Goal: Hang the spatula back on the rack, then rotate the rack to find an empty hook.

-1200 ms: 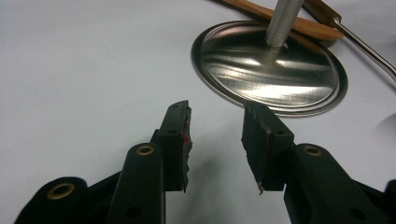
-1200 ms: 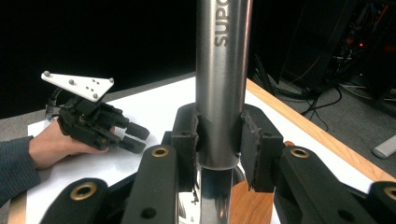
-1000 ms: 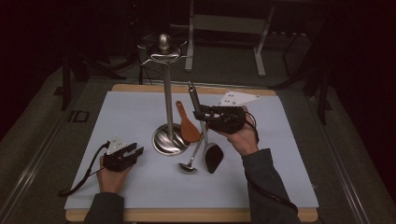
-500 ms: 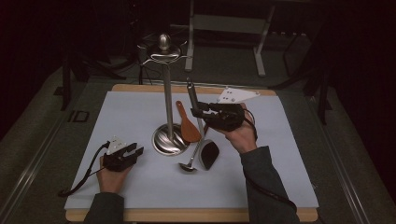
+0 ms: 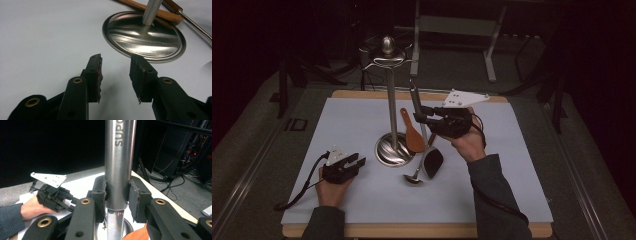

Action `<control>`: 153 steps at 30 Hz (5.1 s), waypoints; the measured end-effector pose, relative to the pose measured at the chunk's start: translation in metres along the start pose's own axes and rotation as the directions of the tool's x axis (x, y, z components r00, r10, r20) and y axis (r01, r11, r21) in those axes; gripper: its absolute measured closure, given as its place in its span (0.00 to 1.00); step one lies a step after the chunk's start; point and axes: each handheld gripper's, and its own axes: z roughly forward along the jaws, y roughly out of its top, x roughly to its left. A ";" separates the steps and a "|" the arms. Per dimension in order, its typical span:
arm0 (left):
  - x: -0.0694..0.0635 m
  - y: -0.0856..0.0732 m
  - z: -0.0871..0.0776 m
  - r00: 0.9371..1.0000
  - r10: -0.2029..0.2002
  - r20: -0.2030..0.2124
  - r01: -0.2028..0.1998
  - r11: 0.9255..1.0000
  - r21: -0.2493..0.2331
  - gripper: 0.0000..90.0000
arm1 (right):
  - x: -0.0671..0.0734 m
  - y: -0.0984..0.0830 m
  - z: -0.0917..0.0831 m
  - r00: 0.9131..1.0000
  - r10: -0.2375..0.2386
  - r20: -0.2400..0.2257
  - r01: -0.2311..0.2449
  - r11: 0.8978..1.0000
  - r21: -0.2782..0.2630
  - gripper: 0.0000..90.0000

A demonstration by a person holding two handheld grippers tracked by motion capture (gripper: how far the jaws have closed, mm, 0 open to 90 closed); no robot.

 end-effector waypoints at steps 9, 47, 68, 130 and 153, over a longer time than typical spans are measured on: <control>0.000 0.000 0.000 1.000 0.000 0.000 0.000 1.000 0.000 0.68 | 0.002 0.007 0.001 1.000 -0.008 -0.007 0.008 1.000 -0.009 0.77; 0.000 0.000 0.000 1.000 -0.002 -0.002 0.002 1.000 -0.001 0.68 | 0.019 0.035 0.011 0.999 -0.041 -0.029 0.040 0.999 -0.035 0.77; 0.000 0.000 0.000 1.000 -0.001 0.000 0.001 1.000 0.000 0.68 | 0.021 0.036 0.023 0.999 -0.044 0.002 0.044 0.999 -0.002 0.77; -0.009 0.016 -0.024 0.996 -0.031 0.083 0.047 0.979 -0.200 0.91 | -0.030 -0.031 -0.007 0.975 0.028 0.221 -0.080 0.970 0.229 0.63; -0.047 0.126 -0.085 0.986 0.059 0.154 0.054 0.766 -0.641 1.00 | -0.042 -0.069 -0.015 0.965 0.070 0.254 -0.143 0.949 0.281 0.62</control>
